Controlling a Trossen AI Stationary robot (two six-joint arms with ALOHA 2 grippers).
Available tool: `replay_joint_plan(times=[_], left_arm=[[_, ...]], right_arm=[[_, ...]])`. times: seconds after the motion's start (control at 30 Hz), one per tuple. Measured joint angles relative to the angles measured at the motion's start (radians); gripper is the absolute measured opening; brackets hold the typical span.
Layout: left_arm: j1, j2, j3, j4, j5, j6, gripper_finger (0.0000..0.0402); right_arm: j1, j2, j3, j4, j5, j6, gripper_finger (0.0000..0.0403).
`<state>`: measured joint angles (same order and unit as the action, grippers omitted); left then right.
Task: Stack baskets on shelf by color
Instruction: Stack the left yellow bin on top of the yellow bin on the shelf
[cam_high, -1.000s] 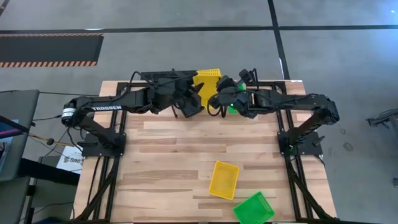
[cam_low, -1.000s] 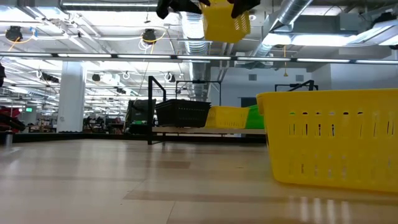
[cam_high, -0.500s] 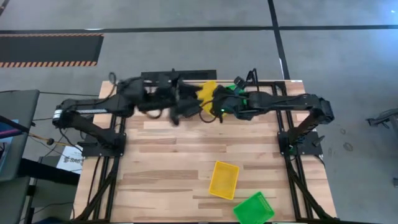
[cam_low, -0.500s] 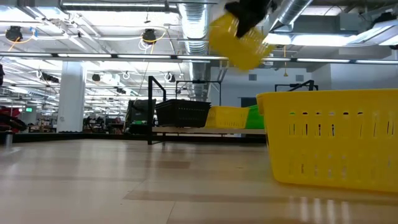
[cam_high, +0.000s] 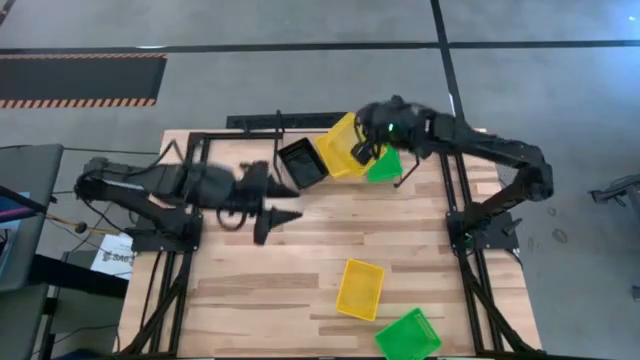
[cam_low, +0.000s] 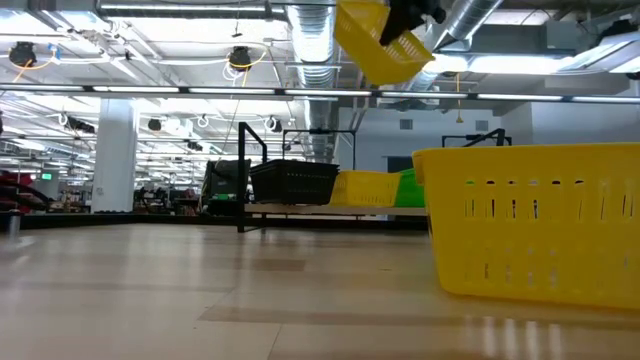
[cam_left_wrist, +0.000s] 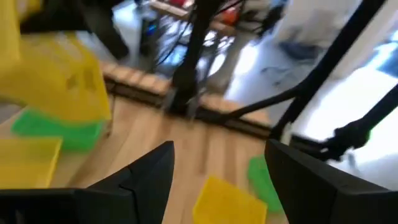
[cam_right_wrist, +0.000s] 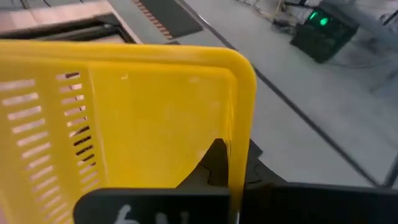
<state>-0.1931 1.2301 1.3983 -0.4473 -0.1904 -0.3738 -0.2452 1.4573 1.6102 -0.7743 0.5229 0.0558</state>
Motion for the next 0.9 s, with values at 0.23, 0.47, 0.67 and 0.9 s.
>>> replay_joint_plan(times=[0.23, 0.47, 0.67, 0.9], left_arm=[[-0.146, -0.002, -0.027, -0.212, -0.407, -0.139, 0.024], [-0.175, -0.002, -0.047, -0.258, -0.53, -0.203, 0.024], [-0.175, -0.002, -0.047, -0.278, -0.602, -0.271, 0.024], [-0.174, -0.002, -0.047, -0.319, -0.692, -0.347, 0.024]], right_arm=[[-0.213, -0.031, 0.009, 0.043, -0.51, 0.103, 0.0], [-0.348, 0.057, 0.007, 0.044, -0.72, 0.123, 0.0], [-0.452, 0.185, 0.009, 0.065, -0.859, 0.103, 0.0], [-0.491, 0.339, 0.075, 0.037, -0.873, 0.042, 0.0]])
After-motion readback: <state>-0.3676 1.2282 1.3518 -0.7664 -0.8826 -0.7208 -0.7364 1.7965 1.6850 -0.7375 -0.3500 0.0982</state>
